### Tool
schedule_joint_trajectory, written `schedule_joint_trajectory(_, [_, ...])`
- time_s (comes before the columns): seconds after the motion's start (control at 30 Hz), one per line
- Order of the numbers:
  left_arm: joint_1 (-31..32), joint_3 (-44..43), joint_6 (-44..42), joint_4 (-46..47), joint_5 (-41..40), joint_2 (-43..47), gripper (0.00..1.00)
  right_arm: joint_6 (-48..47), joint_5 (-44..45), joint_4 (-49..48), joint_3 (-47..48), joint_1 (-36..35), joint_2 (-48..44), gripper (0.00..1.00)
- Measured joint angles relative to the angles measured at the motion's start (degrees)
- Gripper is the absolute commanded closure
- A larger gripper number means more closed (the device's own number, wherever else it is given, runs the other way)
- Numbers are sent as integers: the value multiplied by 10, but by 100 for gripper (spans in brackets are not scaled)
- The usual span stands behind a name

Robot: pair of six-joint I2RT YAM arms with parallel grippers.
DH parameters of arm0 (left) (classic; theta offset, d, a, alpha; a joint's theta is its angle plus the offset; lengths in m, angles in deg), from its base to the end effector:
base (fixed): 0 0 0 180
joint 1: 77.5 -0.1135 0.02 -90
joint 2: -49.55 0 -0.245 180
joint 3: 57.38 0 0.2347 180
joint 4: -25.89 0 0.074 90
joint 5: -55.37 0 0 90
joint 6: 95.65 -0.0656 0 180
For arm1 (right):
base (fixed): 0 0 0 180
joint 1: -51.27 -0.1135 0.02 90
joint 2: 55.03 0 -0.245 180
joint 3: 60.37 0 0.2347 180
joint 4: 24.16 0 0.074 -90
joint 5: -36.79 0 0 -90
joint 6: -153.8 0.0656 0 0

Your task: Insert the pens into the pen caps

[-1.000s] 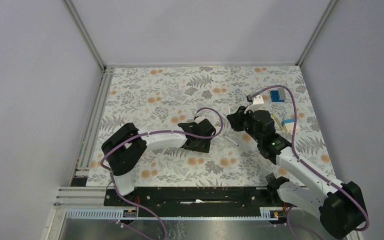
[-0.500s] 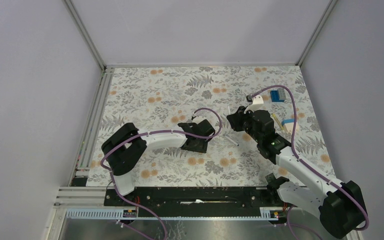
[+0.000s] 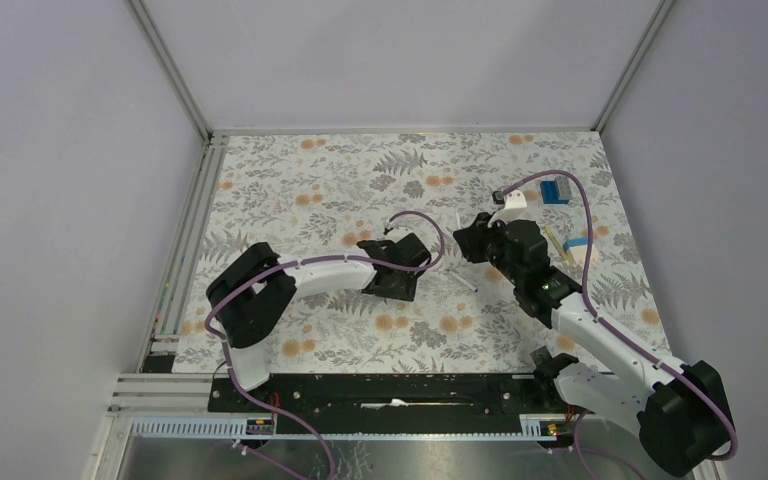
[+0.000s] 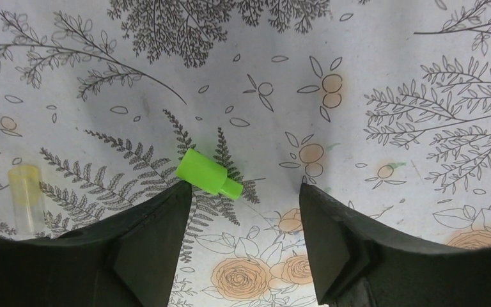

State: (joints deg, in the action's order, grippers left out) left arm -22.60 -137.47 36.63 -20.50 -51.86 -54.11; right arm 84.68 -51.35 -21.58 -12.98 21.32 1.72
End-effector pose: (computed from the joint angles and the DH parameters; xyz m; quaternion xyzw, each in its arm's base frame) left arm 0.2113 -0.2668 0.1293 0.0811 0.9706 -0.0315 0.2244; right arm 0.2210 0.1249 0.2513 -0.0512 0.7751 0.2588 0.5741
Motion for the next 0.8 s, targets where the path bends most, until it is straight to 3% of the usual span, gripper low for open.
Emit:
schedule_joint_trajectory(0.27, [-8,-11,-9,0,-2,-11,36,0,0,0,0,0,0,100])
schedule_joint_trajectory(0.8, [-16,-14,-30,0,-2,-12,71,-1,1,2,-6,0,-7,100])
